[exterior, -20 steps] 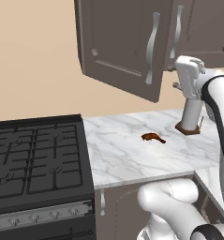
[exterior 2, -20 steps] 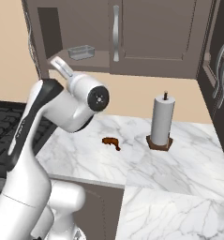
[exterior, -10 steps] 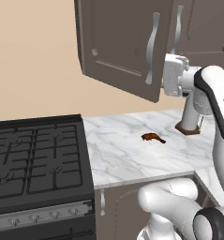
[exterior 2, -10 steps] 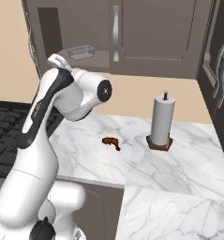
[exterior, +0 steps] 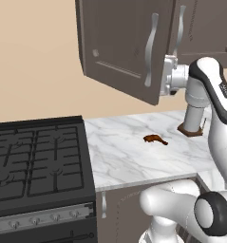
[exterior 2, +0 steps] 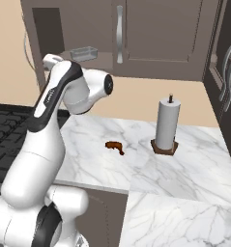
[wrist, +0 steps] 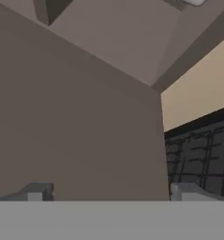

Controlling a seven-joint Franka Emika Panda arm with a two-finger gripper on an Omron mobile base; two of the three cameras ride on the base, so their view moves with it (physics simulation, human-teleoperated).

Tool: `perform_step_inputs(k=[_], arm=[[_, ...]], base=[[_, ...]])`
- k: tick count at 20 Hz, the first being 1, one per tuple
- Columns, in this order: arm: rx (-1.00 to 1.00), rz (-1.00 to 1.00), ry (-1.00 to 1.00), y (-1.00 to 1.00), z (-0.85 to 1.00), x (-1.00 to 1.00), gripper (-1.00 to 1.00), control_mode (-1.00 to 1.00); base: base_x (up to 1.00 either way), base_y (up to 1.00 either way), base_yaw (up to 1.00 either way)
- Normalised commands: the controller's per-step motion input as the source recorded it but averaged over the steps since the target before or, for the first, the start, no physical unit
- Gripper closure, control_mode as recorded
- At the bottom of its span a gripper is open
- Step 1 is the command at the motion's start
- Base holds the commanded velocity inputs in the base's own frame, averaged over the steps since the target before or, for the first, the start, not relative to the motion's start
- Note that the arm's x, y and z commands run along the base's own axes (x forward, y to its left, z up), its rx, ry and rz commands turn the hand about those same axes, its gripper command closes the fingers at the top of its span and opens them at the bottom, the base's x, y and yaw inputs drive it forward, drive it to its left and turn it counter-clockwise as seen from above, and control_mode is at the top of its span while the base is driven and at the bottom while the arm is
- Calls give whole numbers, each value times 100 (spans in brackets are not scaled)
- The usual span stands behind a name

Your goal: Retrieve the tupperware from the cabinet, then place the raw meat into the tupperware to avoid contamination.

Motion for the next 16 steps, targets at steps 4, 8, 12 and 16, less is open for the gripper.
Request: perform_step_inputs(k=[4,8,12,16], arm=[[5,15,0,63,-11,-11,-100,-100],[5,11,0,71,-12,-8,-100,-100],[1,6,-3,78,-11,-6,-100,-100],[0,0,-5,80,-8,-8,-100,-100]], base=[[0,0,0],[0,0,0],[0,0,0],[0,0,0]])
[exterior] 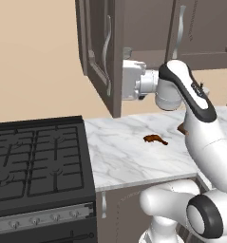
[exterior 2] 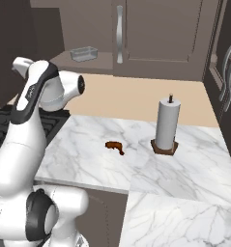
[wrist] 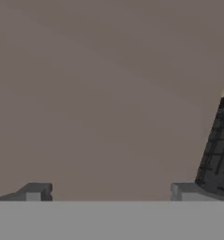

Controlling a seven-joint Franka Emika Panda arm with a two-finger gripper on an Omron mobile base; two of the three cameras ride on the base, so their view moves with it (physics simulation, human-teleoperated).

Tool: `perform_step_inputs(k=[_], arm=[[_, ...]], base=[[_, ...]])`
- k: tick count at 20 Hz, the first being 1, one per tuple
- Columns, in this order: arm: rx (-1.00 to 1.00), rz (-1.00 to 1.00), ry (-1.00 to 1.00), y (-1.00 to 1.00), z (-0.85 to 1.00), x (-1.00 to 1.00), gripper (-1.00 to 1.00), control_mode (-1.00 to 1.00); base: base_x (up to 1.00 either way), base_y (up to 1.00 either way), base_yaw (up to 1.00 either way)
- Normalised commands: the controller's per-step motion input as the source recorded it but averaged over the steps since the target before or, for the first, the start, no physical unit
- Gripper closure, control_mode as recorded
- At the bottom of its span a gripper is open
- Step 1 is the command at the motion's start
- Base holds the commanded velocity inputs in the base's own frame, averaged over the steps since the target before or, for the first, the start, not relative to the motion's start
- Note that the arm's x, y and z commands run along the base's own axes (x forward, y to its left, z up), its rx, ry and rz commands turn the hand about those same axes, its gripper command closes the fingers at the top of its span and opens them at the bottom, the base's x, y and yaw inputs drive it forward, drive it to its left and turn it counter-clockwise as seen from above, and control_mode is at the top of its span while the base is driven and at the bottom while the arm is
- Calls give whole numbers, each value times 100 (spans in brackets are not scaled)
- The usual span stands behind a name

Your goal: Retrieve the tupperware from the cabinet, then place the raw meat into the tupperware to avoid contamination.

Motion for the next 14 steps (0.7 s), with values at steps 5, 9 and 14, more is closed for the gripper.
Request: perform_step_inputs(k=[5,9,14], arm=[[0,0,-6,83,-9,-7,-100,-100],[-2,0,-6,61,-3,-2,-100,-100],[-3,0,0,19,0,0,-100,-100]], base=[[0,0,0],[0,0,0],[0,0,0]])
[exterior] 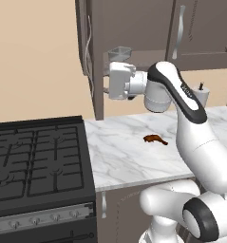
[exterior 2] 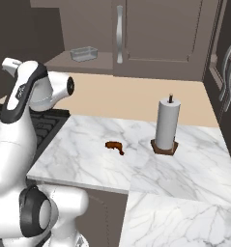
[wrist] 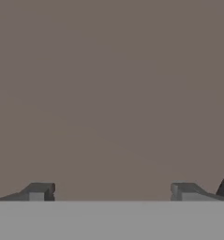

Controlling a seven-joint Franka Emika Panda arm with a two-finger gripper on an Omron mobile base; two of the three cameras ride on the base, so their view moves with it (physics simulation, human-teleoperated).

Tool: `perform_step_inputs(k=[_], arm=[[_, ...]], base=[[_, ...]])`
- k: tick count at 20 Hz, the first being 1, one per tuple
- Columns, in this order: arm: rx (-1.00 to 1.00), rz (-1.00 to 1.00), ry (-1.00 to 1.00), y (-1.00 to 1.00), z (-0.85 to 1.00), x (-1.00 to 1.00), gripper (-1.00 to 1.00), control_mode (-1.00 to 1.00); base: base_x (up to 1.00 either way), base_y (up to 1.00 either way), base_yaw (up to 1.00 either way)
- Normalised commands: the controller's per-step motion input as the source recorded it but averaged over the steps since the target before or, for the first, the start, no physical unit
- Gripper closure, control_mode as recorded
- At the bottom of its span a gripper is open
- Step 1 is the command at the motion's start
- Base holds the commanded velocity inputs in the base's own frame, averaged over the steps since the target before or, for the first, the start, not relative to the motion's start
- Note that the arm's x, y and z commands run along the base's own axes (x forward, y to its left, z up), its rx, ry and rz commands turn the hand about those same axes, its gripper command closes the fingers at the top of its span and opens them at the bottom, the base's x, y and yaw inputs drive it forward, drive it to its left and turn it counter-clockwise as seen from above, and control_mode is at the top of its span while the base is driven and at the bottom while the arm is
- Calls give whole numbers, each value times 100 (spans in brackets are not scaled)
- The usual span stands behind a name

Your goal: Retrieve the tupperware from the cabinet, then place the raw meat into the tupperware to avoid contamination.

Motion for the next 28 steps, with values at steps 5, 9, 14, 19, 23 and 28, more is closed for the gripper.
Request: perform_step_inputs(k=[5,9,14,19,23,28], arm=[[2,-2,2,-26,0,0,-100,-100],[0,-7,2,-50,0,-8,-100,-100],[0,-8,2,-55,0,-10,-100,-100],[-9,-6,0,-54,-8,-32,-100,-100],[-20,-1,0,-50,-12,-42,-100,-100],[-23,0,-5,-45,-13,-66,-100,-100]], base=[[0,0,0],[0,0,0],[0,0,0],[0,0,0],[0,0,0],[0,0,0]])
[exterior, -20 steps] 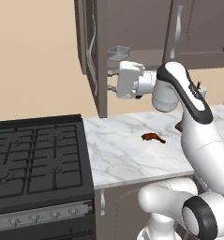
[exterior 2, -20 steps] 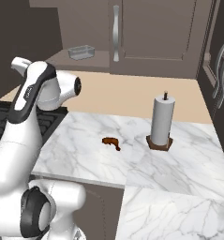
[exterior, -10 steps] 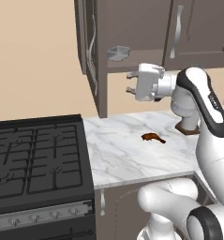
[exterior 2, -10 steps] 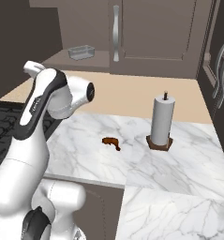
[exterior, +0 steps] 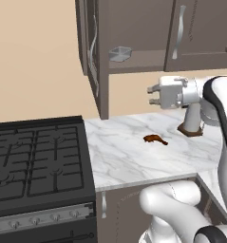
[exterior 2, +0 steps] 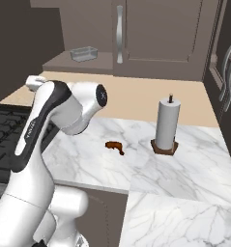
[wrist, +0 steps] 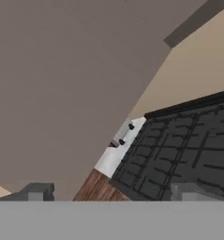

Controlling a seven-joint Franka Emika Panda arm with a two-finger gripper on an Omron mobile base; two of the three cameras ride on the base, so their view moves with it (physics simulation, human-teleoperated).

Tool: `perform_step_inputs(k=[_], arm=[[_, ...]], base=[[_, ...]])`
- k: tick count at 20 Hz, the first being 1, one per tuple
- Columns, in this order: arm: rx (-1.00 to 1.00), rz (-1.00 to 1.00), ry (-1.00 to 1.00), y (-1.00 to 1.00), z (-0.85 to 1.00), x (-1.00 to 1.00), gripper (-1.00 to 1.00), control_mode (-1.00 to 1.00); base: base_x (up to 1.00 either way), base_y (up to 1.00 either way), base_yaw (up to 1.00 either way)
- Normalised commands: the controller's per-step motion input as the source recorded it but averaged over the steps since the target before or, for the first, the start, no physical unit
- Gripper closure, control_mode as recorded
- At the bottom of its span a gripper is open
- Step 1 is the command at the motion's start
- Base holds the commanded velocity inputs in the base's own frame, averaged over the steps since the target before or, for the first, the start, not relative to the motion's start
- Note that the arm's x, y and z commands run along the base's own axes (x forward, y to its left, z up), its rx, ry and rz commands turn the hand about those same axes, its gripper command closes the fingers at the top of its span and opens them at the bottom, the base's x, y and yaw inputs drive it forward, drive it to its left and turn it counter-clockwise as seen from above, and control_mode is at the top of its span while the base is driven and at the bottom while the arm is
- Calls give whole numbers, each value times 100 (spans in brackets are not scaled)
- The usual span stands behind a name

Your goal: Retrieve the tupperware from the cabinet, then place the raw meat into the tupperware to avoid contamination.

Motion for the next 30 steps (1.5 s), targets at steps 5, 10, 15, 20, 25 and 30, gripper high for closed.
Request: perform_step_inputs(k=[5,10,15,20,25,30], arm=[[-25,-1,-5,-42,-19,-70,-100,-100],[-25,-2,-3,-48,-16,-68,-100,-100],[-25,-2,-4,-48,-14,-66,-100,-100],[-23,-5,-12,-37,-25,-60,-100,-100],[-11,-1,-21,-9,-13,-30,-100,-100],[0,0,-34,-6,1,-10,-100,-100]], base=[[0,0,0],[0,0,0],[0,0,0],[0,0,0],[0,0,0],[0,0,0]])
